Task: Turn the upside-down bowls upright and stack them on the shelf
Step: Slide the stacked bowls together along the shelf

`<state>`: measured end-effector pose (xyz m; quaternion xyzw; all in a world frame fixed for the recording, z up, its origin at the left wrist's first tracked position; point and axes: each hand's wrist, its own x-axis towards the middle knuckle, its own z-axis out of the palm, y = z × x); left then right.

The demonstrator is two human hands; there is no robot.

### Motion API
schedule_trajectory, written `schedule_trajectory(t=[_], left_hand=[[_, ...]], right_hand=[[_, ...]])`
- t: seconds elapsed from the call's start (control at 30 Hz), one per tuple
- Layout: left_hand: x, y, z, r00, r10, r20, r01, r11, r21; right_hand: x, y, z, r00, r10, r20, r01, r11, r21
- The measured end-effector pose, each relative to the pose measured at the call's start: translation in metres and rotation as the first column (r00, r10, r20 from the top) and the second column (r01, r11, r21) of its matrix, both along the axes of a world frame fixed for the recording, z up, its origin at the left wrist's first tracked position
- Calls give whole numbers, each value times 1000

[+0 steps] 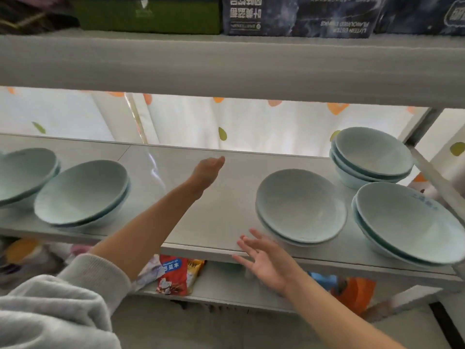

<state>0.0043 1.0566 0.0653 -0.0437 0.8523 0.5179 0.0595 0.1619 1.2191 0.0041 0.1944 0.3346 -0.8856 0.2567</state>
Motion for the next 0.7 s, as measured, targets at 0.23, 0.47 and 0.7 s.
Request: schedule_trajectory(t=[0.23, 0.47, 0.7], left_hand=[[15, -143, 7, 898, 401, -180, -432, 880, -199], [44, -272, 1, 755, 626, -196, -647, 664, -375], [60, -347, -27, 620, 778, 103, -770, 628, -115]], right_hand=[[-29, -76, 10, 990, 138, -25, -137, 990, 21], [-57, -180, 18, 980, 200, -18, -201, 978, -52], [-87, -271, 31, 963, 267, -39, -267, 964, 13]])
